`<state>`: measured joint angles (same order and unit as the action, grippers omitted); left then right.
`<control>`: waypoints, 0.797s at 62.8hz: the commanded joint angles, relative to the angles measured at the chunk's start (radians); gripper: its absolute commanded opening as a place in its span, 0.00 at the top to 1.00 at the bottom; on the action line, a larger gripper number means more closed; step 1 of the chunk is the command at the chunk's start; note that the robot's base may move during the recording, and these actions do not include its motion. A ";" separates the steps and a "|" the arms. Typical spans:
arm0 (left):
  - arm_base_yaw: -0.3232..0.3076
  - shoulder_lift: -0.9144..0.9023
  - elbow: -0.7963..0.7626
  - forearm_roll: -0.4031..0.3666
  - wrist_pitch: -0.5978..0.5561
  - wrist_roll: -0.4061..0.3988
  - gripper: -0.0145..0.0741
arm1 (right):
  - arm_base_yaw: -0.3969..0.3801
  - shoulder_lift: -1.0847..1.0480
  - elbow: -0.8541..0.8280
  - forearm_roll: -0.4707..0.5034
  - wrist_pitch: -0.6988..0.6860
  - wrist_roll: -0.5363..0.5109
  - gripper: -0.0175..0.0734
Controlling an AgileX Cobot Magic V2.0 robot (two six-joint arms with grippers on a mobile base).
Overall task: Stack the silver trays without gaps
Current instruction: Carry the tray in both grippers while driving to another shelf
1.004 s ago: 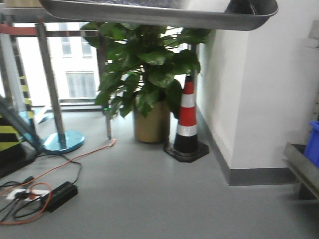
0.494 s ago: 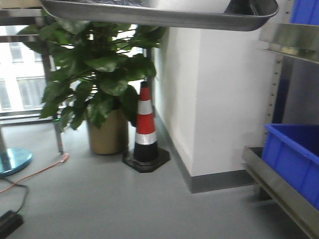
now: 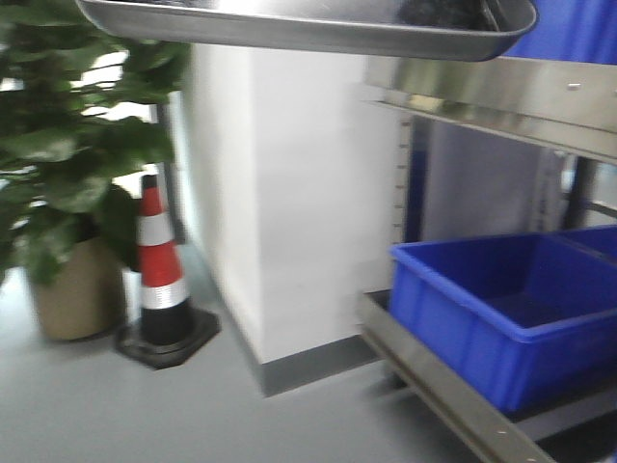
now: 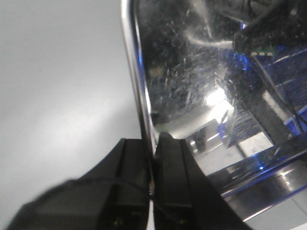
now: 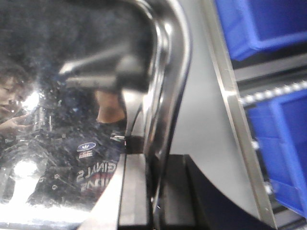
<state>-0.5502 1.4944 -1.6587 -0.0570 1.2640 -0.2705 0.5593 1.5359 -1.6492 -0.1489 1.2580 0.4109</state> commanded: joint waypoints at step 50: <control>-0.005 -0.040 -0.033 -0.063 0.033 0.014 0.89 | -0.001 -0.041 -0.026 -0.007 -0.047 -0.025 0.74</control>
<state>-0.5502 1.4944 -1.6587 -0.0654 1.2640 -0.2705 0.5593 1.5359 -1.6492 -0.1531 1.2580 0.4109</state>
